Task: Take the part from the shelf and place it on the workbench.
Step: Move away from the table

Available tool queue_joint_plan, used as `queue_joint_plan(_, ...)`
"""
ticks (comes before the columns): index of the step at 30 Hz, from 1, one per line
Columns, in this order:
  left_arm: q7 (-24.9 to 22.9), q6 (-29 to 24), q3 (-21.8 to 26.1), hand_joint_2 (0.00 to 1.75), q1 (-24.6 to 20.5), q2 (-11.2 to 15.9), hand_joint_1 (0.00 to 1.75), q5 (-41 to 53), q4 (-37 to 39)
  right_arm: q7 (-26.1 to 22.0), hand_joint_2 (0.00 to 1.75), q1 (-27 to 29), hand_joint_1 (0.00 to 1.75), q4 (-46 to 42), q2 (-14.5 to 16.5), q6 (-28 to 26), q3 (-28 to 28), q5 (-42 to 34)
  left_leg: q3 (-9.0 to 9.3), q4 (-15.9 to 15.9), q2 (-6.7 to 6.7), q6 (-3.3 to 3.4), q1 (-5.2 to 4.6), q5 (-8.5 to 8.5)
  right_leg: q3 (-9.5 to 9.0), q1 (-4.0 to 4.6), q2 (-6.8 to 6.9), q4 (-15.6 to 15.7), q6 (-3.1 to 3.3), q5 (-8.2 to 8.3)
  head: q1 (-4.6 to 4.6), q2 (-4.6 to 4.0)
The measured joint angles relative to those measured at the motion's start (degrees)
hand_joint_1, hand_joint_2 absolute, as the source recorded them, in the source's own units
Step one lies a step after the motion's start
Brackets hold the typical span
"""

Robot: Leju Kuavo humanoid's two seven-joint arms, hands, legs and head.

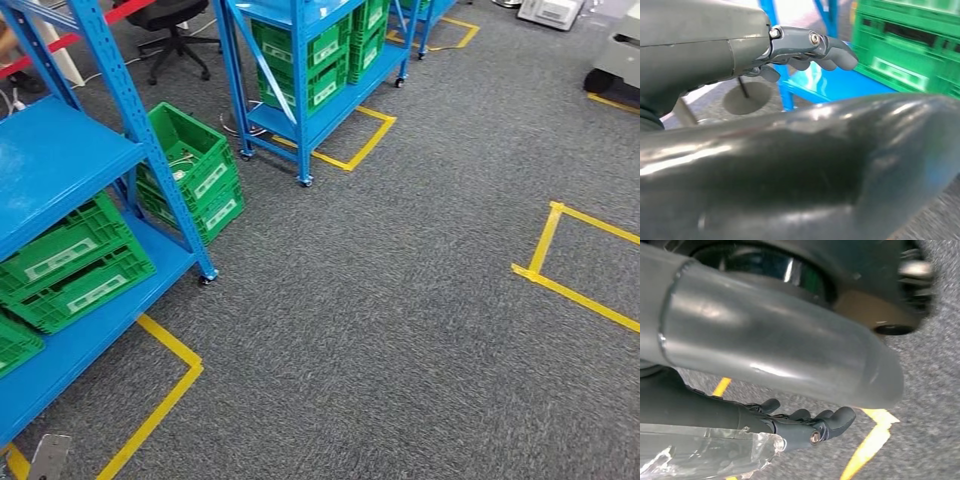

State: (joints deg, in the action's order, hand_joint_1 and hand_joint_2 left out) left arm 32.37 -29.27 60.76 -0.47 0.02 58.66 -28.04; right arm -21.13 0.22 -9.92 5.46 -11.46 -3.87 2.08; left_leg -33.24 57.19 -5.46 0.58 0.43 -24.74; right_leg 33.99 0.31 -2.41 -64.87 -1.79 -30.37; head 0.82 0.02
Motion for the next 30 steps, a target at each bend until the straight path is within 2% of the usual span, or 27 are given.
queue_joint_plan(1,0.0,-0.05,0.02,0.0,-0.06,-0.01,0.0,0.04,0.01,-0.01,0.0,-0.05,0.0,0.0,0.0,0.02,0.0,0.0,-0.08,0.08,-0.79,-0.22,-0.01,0.07,-1.48,-0.11,-1.2,3.44,0.1,1.38,0.02,0.0)
queue_joint_plan(2,0.01,-0.11,0.03,0.0,-0.09,-0.01,0.0,0.09,0.02,0.01,0.0,-0.1,0.0,0.0,0.0,0.04,0.0,-0.01,-0.22,0.12,-1.48,-0.5,0.02,0.15,-2.43,-0.15,-2.12,5.58,0.18,2.05,0.04,0.0)
queue_joint_plan(3,0.01,-0.19,0.05,0.0,-0.07,0.01,0.0,0.14,0.03,0.02,0.0,-0.15,0.0,0.0,0.0,0.06,0.0,-0.01,-0.4,0.09,-2.13,-0.89,0.1,0.3,-2.84,-0.1,-2.41,6.32,0.29,2.1,0.05,0.0)
queue_joint_plan(5,0.03,-0.37,0.16,0.0,0.11,0.07,0.0,0.27,0.12,0.04,0.0,-0.27,0.0,-0.01,0.02,0.14,0.0,-0.03,-0.77,-0.08,-3.01,-1.67,0.34,0.6,-3.16,-0.05,-0.93,6.63,0.88,2.51,0.07,0.01)
queue_joint_plan(6,0.04,-0.45,0.25,0.0,0.21,0.09,0.0,0.33,0.18,0.03,0.0,-0.28,0.0,-0.01,0.03,0.19,0.0,-0.04,-1.04,0.22,-2.16,-1.96,0.31,0.32,-3.32,-0.11,-0.22,6.91,1.28,2.77,0.13,0.01)
queue_joint_plan(7,0.06,-0.5,0.32,0.0,0.21,0.11,0.0,0.39,0.25,0.02,0.0,-0.25,0.0,-0.01,0.05,0.22,0.0,-0.05,-1.7,1.38,-0.65,-2.2,0.2,-0.58,-3.37,-0.2,0.54,7.23,1.64,3.04,0.32,0.01)
queue_joint_plan(9,0.11,-0.54,0.39,0.0,-0.07,0.1,0.0,0.49,0.35,0.01,0.0,-0.09,0.0,-0.01,0.05,0.25,0.0,-0.07,-4.48,7.21,3.12,-2.56,-0.01,-4.1,-3.38,-0.19,2.16,7.58,2.01,3.23,0.69,0.0)
queue_joint_plan(11,0.16,-0.54,0.38,0.0,-0.33,0.05,0.0,0.57,0.45,0.03,0.0,0.07,0.0,0.0,0.04,0.26,0.0,-0.08,-7.83,14.28,4.5,-2.95,0.09,-7.02,-3.33,-0.14,3.96,7.6,2.11,3.18,0.78,0.0)
queue_joint_plan(12,0.17,-0.54,0.38,0.0,-0.31,0.03,0.0,0.59,0.51,0.04,0.0,0.09,0.0,0.0,0.04,0.26,0.0,-0.09,-8.65,16.12,4.67,-3.07,0.16,-7.4,-3.33,-0.14,4.64,7.6,2.13,3.14,0.79,0.0)
queue_joint_plan(13,0.17,-0.54,0.39,0.0,-0.24,0.04,0.0,0.59,0.57,0.04,0.0,0.06,0.0,0.0,0.04,0.26,0.0,-0.09,-8.73,16.42,4.77,-3.17,0.21,-6.96,-3.34,-0.14,5.27,7.6,2.13,3.09,0.79,0.0)
queue_joint_plan(14,0.17,-0.54,0.4,0.0,-0.19,0.07,0.0,0.59,0.61,0.04,0.0,0.01,0.0,-0.01,0.05,0.26,0.0,-0.09,-7.8,14.73,4.9,-3.24,0.26,-5.71,-3.39,-0.16,5.85,7.59,2.08,3.04,0.8,0.0)
queue_joint_plan(15,0.17,-0.54,0.41,0.0,-0.16,0.1,0.0,0.59,0.62,0.04,0.0,-0.04,0.0,-0.01,0.05,0.26,0.0,-0.09,-6.11,11.67,5.39,-3.27,0.28,-3.99,-3.48,-0.19,6.46,7.59,1.97,2.96,0.8,0.0)
queue_joint_plan(17,0.18,-0.54,0.44,0.0,-0.35,0.12,0.0,0.59,0.64,0.04,0.0,-0.1,0.0,-0.01,0.05,0.26,0.0,-0.09,-1.68,3.73,8.15,-3.2,0.17,-0.84,-3.63,0.09,7.78,7.47,1.49,2.57,0.9,0.0)
queue_joint_plan(18,0.19,-0.55,0.44,0.0,-0.49,0.11,0.0,0.59,0.66,0.04,0.0,-0.13,0.0,-0.01,0.05,0.26,0.0,-0.09,-0.23,1.05,9.15,-2.91,0.1,-0.15,-3.74,0.33,8.36,7.41,1.19,2.34,0.85,0.0)
queue_joint_plan(19,0.21,-0.55,0.43,0.0,-0.58,0.08,0.0,0.61,0.68,0.04,0.0,-0.16,0.0,-0.01,0.04,0.25,0.0,-0.09,0.49,-0.34,9.67,-2.56,0.01,-0.03,-3.81,0.57,8.96,7.41,0.9,2.1,0.76,0.0)
queue_joint_plan(21,0.24,-0.56,0.45,0.0,-0.46,0.07,0.0,0.63,0.73,0.04,0.0,-0.35,0.0,-0.02,0.04,0.25,0.0,-0.09,0.44,-0.64,8.34,-1.69,0.0,-0.16,-4.48,0.68,10.08,7.57,0.39,1.8,0.53,0.0)
queue_joint_plan(22,0.25,-0.56,0.48,0.0,-0.35,0.08,0.0,0.64,0.74,0.03,0.0,-0.44,0.0,-0.04,0.04,0.25,0.0,-0.09,0.45,-0.7,7.71,-1.34,0.09,-0.08,-4.57,0.56,9.43,7.31,0.05,1.42,0.45,0.0)
queue_joint_plan(23,0.26,-0.58,0.52,0.0,-0.35,0.09,0.0,0.63,0.75,0.03,0.0,-0.47,0.0,-0.05,0.04,0.25,0.0,-0.09,0.45,-0.75,7.04,-0.95,0.2,0.06,-4.32,0.39,8.0,6.17,-0.28,0.57,0.37,0.0)
queue_joint_plan(24,0.26,-0.6,0.58,0.0,-0.46,0.09,0.0,0.63,0.76,0.03,0.0,-0.45,0.0,-0.06,0.04,0.25,0.0,-0.09,0.46,-0.81,6.38,-0.59,0.34,0.23,-3.26,0.23,6.14,3.79,-0.58,-0.85,0.28,0.0)
queue_joint_plan(25,0.26,-0.62,0.64,0.0,-0.61,0.08,0.0,0.64,0.76,0.03,0.0,-0.38,0.0,-0.05,0.04,0.25,0.0,-0.09,0.36,-0.81,5.68,-0.32,0.38,0.34,-1.54,0.1,4.12,0.11,-0.8,-2.73,0.15,0.0)
queue_joint_plan(26,0.27,-0.64,0.71,0.0,-0.74,0.05,0.0,0.64,0.76,0.04,0.0,-0.29,0.0,-0.05,0.04,0.24,0.0,-0.09,0.26,-0.8,4.9,-0.12,0.35,0.41,0.55,0.05,3.1,-4.19,-0.88,-4.59,0.1,0.0)
queue_joint_plan(27,0.27,-0.65,0.79,0.0,-0.78,0.01,0.0,0.64,0.77,0.04,0.0,-0.22,0.0,-0.05,0.04,0.23,0.0,-0.1,0.17,-0.78,4.07,-0.03,0.32,0.46,2.46,0.06,2.7,-7.84,-0.9,-5.78,0.08,0.0)
queue_joint_plan(28,0.28,-0.65,0.85,0.0,-0.75,-0.01,0.0,0.64,0.77,0.05,0.0,-0.14,0.0,-0.05,0.04,0.23,0.0,-0.1,0.13,-0.77,3.17,-0.01,0.28,0.49,3.65,0.06,2.54,-9.78,-0.84,-5.93,0.06,0.0)
queue_joint_plan(29,0.28,-0.65,0.9,0.0,-0.71,-0.02,0.0,0.63,0.78,0.07,0.0,-0.09,0.0,-0.05,0.04,0.23,0.0,-0.1,0.14,-0.75,2.28,-0.04,0.27,0.52,3.76,0.05,2.42,-9.37,-0.73,-4.89,0.06,0.0)
queue_joint_plan(30,0.28,-0.65,0.94,0.0,-0.68,-0.02,0.0,0.64,0.78,0.08,0.0,-0.07,0.0,-0.05,0.04,0.23,0.0,-0.1,0.17,-0.73,1.4,-0.11,0.28,0.57,2.69,0.01,2.06,-6.58,-0.59,-2.88,0.06,0.0)
